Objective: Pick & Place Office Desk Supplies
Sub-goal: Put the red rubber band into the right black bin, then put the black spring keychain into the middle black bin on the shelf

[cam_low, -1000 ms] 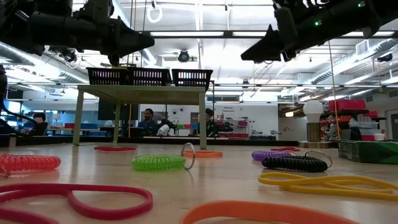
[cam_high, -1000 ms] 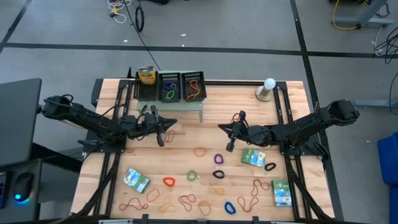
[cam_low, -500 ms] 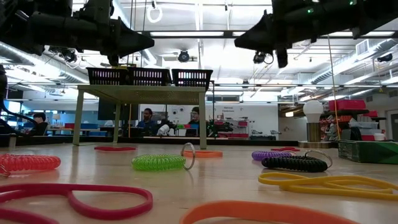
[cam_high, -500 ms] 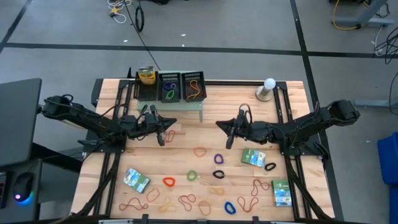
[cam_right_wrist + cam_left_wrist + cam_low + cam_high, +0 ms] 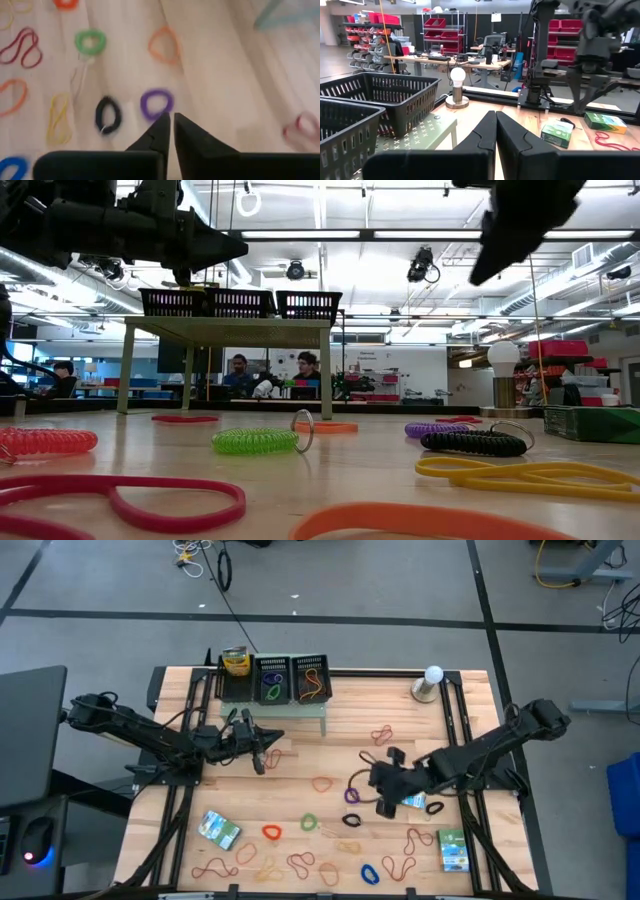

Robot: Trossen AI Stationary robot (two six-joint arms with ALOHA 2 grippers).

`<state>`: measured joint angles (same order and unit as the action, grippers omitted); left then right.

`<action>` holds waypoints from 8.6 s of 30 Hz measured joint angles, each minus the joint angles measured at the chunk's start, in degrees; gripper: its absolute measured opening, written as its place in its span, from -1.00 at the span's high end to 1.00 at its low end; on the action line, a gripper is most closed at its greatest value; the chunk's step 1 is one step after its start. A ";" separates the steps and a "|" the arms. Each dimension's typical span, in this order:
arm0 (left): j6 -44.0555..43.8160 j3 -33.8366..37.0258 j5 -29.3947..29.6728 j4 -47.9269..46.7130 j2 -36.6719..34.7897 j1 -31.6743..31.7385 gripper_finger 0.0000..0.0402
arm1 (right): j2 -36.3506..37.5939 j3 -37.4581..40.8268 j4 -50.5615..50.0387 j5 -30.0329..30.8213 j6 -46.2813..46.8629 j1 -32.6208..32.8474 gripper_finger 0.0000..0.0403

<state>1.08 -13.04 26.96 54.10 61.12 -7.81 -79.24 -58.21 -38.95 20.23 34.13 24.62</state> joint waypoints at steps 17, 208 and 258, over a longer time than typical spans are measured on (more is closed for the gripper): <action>0.00 0.00 0.00 -0.04 0.00 0.00 0.95 | -16.27 -3.66 -11.60 -20.62 11.64 16.83 0.38; -18.79 -1.91 -5.43 2.72 0.00 0.80 0.95 | 12.98 30.64 51.48 -2.34 -28.01 -17.69 0.97; -35.56 -48.78 -19.14 -84.32 44.70 -24.47 0.24 | 12.87 30.54 52.05 -2.70 -28.86 -17.83 0.97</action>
<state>-34.48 -61.82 7.82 -30.22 105.82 -32.29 -66.37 -27.67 13.10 17.53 5.27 6.79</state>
